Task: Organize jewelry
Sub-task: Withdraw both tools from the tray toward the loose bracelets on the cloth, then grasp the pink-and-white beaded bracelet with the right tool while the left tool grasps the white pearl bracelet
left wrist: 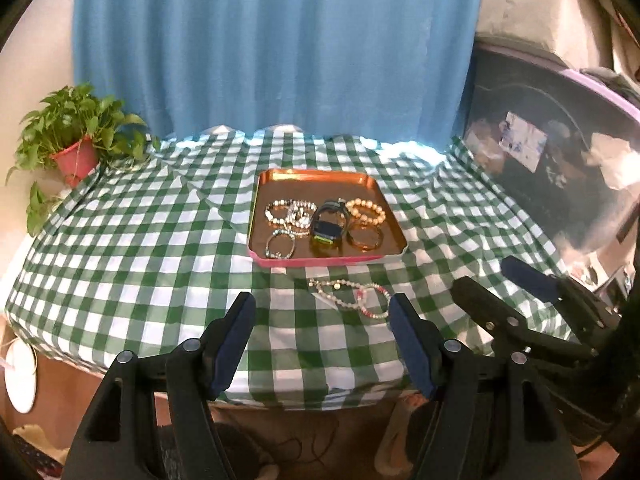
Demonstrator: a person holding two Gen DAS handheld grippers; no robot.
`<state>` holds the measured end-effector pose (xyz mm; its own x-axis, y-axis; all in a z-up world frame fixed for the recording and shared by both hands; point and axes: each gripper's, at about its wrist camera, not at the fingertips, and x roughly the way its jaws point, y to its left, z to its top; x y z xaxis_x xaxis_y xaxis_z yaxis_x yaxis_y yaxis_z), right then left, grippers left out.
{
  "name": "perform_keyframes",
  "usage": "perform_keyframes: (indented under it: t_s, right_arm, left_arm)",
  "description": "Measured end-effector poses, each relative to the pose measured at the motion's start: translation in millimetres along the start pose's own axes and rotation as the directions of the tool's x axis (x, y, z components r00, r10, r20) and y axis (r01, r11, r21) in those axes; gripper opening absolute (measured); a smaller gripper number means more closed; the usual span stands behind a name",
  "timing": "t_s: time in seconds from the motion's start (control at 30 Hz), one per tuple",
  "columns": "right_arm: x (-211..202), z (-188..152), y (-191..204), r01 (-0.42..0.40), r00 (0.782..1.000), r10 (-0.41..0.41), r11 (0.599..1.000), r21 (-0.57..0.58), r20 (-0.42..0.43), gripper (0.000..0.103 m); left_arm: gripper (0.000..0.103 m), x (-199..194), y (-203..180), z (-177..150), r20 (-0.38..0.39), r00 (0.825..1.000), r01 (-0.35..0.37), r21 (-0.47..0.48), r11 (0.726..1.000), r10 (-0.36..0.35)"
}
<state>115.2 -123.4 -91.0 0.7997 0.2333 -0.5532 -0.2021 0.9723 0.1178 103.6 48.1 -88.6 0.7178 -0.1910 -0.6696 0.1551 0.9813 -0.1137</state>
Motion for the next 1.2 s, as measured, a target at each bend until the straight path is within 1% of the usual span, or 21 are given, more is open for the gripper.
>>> perform_keyframes:
  t_s: [0.07,0.17,0.33,0.47,0.57,0.6,0.67,0.73,0.77,0.83,0.93,1.0,1.1,1.13,1.2]
  right_arm:
    - [-11.6,0.2,0.4,0.017,1.0,-0.017,1.0,-0.007,0.025,0.07]
    - [-19.9,0.2,-2.6,0.011,0.999,-0.012,1.0,0.015,0.047,0.076]
    - [-18.0,-4.6,-4.8,-0.036,0.997,0.035,0.999,0.023,0.065,0.082]
    - [2.3,-13.1,-7.2,-0.083,0.996,0.082,0.996,0.015,0.046,0.084]
    - [30.6,-21.5,-13.5,-0.109,0.994,0.109,0.994,0.017,0.003,0.084]
    - [39.1,-24.3,-15.9,-0.122,0.992,0.122,0.992,0.019,-0.011,0.082]
    - [58.8,-30.7,-21.3,-0.128,0.99,0.129,0.991,0.023,-0.049,0.066]
    - [79.7,-36.3,-27.7,-0.117,0.988,0.119,0.993,0.023,-0.094,0.045]
    - [86.6,-38.7,-30.5,-0.113,0.987,0.115,0.993,0.023,-0.11,0.036]
    - [100.8,-41.5,-35.9,-0.097,0.986,0.098,0.995,0.015,-0.133,0.028]
    - [118.5,-44.2,-44.1,-0.076,0.986,0.075,0.997,-0.006,-0.148,0.022]
    - [129.1,-45.6,-47.9,-0.076,0.984,0.074,0.997,-0.011,-0.159,0.019]
    - [141.2,-49.3,-51.7,-0.082,0.98,0.079,0.997,-0.01,-0.181,0.019]
    - [144.0,-51.0,-52.1,-0.087,0.979,0.083,0.996,-0.012,-0.187,0.019]
    - [146.7,-52.7,-52.5,-0.095,0.978,0.091,0.995,-0.013,-0.19,0.019]
  left_arm:
    - [0.07,-3.7,0.1,-0.7,0.01,1.0,-0.002,-0.002,1.0,0.002]
    - [0.071,-3.3,1.5,-1.9,0.014,1.0,-0.003,-0.002,1.0,0.003]
    - [0.071,5.8,4.4,-5.0,0.014,1.0,-0.018,0.028,0.999,0.018]
    - [0.071,35.2,16.1,-9.4,-0.019,1.0,-0.015,0.024,1.0,0.015]
    - [0.071,61.4,27.6,-13.2,-0.046,0.999,-0.017,0.013,1.0,0.017]
    - [0.071,70.9,31.4,-13.7,-0.056,0.998,-0.016,0.007,1.0,0.017]
    - [0.071,90.6,35.7,-16.7,-0.083,0.997,-0.003,0.002,1.0,0.003]
    - [0.07,107.4,38.1,-19.3,-0.104,0.994,0.012,-0.001,1.0,-0.012]
    - [0.069,116.5,38.7,-19.5,-0.113,0.993,0.025,0.0,1.0,-0.025]
    - [0.064,131.3,37.2,-18.6,-0.123,0.991,0.043,0.006,0.999,-0.042]
    - [0.056,152.9,28.1,-14.3,-0.141,0.986,0.096,0.038,0.995,-0.09]
    - [0.049,168.2,21.2,-11.3,-0.159,0.982,0.118,0.064,0.991,-0.107]
    - [0.041,193.8,15.6,-10.2,-0.199,0.973,0.134,0.092,0.987,-0.114]
    - [0.04,199.6,15.6,-10.6,-0.209,0.971,0.139,0.094,0.986,-0.117]
    - [0.034,211.1,16.1,-13.0,-0.238,0.96,0.171,0.079,0.982,-0.148]
